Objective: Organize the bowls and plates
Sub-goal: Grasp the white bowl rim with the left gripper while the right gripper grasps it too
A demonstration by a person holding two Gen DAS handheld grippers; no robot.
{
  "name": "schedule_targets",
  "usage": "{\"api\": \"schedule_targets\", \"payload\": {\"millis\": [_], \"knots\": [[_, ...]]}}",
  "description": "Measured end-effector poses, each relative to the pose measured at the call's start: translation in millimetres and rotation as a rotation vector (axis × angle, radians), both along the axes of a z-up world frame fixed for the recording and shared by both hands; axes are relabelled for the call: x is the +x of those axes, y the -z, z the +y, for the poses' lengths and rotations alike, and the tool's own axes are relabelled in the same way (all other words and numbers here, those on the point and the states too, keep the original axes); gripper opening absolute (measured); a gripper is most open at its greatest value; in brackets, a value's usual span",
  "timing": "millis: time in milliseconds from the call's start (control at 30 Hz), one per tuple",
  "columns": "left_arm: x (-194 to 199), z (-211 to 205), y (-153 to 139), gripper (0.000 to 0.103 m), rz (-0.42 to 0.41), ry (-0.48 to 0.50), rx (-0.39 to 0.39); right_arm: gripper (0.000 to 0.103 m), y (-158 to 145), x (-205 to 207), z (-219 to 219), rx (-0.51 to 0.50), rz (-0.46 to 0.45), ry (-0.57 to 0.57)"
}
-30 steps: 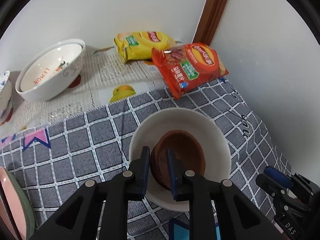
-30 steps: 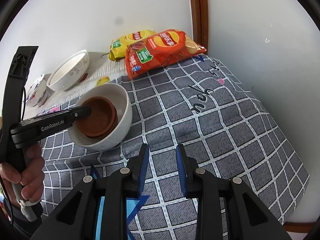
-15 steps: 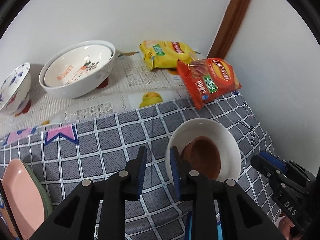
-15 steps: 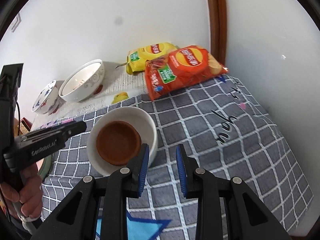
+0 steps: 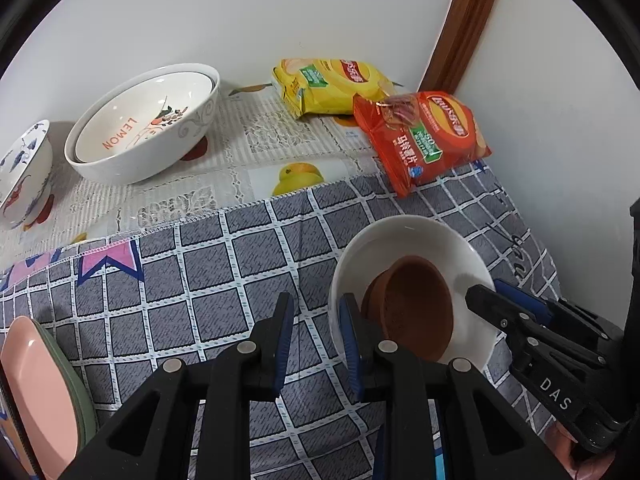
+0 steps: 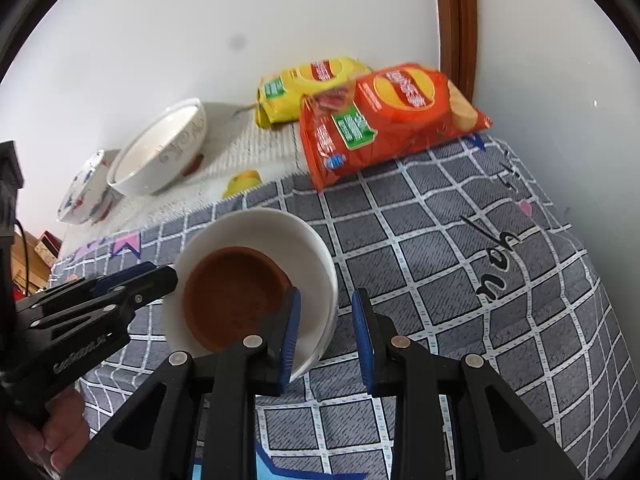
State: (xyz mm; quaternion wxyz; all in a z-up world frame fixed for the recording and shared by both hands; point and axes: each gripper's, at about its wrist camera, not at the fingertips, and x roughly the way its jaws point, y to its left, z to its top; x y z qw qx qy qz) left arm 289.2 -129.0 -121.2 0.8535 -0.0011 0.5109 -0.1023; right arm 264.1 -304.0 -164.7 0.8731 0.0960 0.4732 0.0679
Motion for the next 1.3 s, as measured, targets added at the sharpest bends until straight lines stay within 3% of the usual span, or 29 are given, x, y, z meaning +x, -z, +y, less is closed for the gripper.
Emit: {"api": "schedule_targets", "payload": {"millis": [567, 1300], "knots": [[5.1, -10.3, 20.4, 0.025, 0.032, 0.013, 0.061, 0.018, 18.0, 18.2, 5.7, -0.055, 0.06, -0.007], [5.4, -14.7, 25.4, 0.013, 0.028, 0.014, 0.034, 0.018, 28.3, 29.9, 4.3, -0.051, 0.075, -0.025]]}}
